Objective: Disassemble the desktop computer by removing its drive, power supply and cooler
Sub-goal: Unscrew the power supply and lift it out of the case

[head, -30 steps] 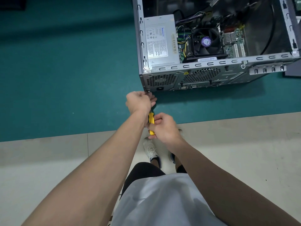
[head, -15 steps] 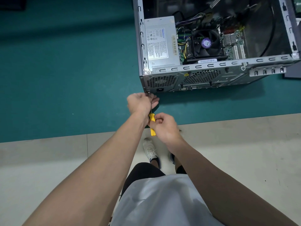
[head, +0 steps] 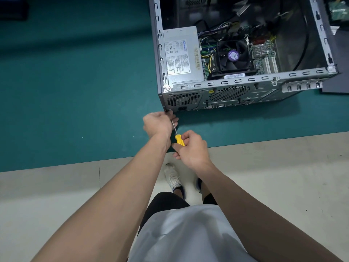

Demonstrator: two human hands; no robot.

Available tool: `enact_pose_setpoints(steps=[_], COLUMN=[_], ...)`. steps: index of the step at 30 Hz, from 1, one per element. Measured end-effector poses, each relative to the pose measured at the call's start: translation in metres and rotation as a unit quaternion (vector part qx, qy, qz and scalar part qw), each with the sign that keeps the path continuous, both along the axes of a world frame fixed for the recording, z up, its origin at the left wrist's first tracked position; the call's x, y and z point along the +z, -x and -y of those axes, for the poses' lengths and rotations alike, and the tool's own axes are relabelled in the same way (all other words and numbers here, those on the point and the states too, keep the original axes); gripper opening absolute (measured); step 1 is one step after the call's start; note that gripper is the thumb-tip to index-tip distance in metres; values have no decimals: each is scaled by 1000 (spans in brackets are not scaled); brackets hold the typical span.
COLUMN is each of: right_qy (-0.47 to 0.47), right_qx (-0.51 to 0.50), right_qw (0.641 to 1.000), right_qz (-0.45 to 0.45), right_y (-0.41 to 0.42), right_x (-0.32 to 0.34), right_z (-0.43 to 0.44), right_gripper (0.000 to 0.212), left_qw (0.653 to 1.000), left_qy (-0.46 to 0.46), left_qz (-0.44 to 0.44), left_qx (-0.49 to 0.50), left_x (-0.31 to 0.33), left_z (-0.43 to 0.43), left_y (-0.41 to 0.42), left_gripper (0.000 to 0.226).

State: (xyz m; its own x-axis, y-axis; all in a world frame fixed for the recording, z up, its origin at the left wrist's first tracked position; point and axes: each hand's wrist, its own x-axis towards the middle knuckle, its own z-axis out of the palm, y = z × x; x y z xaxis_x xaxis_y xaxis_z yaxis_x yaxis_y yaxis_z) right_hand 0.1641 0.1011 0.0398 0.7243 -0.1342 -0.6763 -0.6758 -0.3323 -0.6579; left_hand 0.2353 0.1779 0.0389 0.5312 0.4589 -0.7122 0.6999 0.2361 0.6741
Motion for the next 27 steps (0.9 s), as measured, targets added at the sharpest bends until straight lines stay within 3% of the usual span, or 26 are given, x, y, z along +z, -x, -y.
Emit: enact_pose_setpoints(steps=[7, 10, 12, 15, 18, 24, 27], right_qy=[120, 148, 126, 111, 105, 94, 111], right_qx=[53, 22, -16, -57, -74, -98, -122], right_qw=[991, 987, 981, 966, 962, 963, 954], right_qz=[-20, 61, 149, 228, 239, 232, 250], right_y=[6, 2, -6, -24, -36, -50, -64], right_x=[10, 38, 63, 95, 115, 141, 156], right_z=[41, 55, 58, 61, 70, 103, 129], right_gripper=[16, 30, 34, 20, 12, 19, 20], left_qw=[990, 963, 930, 857, 791, 651, 639], left_qy=[-50, -69, -102, -162, -209, -299, -296], left_qz=[37, 100, 155, 240, 307, 405, 419], left_qx=[-127, -242, -318, -427, -485, -569, -573], left_x=[8, 26, 44, 71, 97, 134, 147], left_z=[-3, -1, 4, 11, 19, 42, 66], left_y=[6, 8, 10, 13, 10, -18, -42], left_gripper=[13, 22, 20, 13, 14, 11, 16])
